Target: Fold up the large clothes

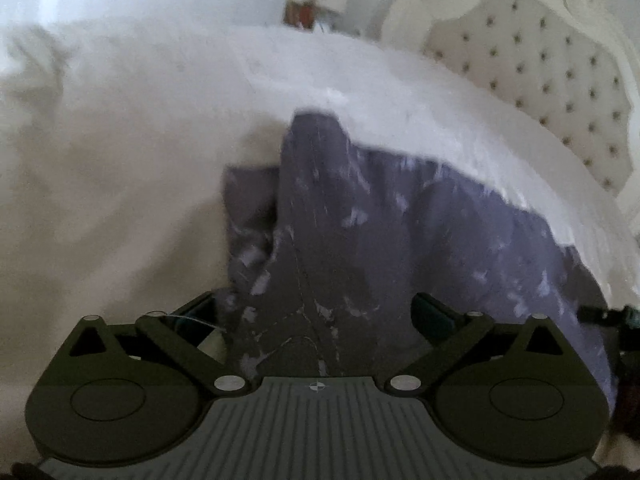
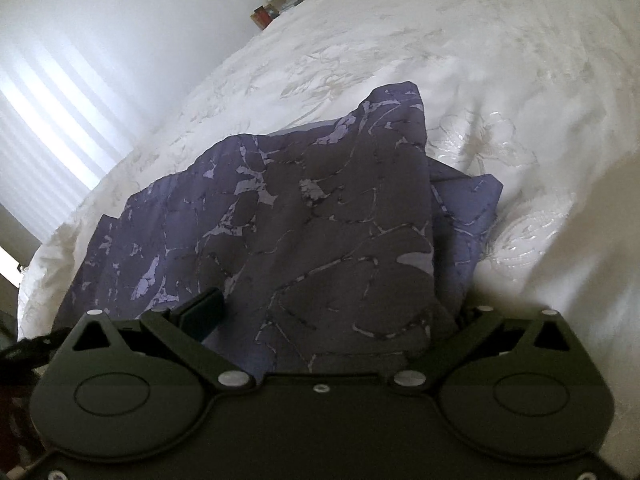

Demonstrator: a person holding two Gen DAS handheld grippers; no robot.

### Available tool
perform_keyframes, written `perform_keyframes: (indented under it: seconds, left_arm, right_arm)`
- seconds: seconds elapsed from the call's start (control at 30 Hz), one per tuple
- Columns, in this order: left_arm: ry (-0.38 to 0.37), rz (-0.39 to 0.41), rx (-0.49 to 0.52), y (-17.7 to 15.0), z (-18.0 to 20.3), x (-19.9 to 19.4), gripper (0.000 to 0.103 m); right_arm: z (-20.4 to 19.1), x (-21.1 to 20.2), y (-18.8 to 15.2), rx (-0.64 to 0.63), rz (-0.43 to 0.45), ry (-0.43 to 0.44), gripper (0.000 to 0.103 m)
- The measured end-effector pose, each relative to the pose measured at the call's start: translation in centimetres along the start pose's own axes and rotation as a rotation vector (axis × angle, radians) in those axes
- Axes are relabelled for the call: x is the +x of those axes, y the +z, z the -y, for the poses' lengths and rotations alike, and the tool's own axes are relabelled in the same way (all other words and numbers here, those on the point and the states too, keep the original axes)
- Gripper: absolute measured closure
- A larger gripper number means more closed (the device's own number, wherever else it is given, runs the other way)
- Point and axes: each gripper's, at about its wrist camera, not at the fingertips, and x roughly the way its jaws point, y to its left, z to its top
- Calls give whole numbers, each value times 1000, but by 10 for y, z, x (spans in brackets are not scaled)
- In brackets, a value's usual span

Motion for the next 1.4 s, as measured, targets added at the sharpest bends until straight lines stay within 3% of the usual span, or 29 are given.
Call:
perform_keyframes:
  seconds: [0.13, 0.27, 0.47, 0.67, 0.83, 1.07, 1.33, 1.4]
  left_arm:
    - [29, 107, 44, 12, 25, -37, 0]
    - [-15, 148, 153, 36, 68, -46, 0]
    - [-115, 103, 240, 49, 129, -3, 0]
    - [-93, 56, 293, 43, 170, 53, 0]
    - [-12, 15, 312, 39, 177, 86, 0]
    - [72, -109, 321, 34, 173, 133, 0]
    - [93, -137, 346, 37, 177, 135, 0]
    - [87, -147, 301, 42, 176, 128, 6]
  right_arm:
    - [-2, 3, 0, -3, 1, -6, 0]
    - [-1, 2, 0, -5, 0, -5, 0]
    - [0, 1, 0, -5, 0, -4, 0]
    - [-1, 1, 0, -4, 1, -2, 0]
    - [0, 1, 0, -3, 3, -1, 0]
    - [2, 2, 1, 0, 6, 2, 0]
    - [3, 4, 1, -11, 11, 2, 0]
    - [2, 3, 1, -10, 13, 4, 0]
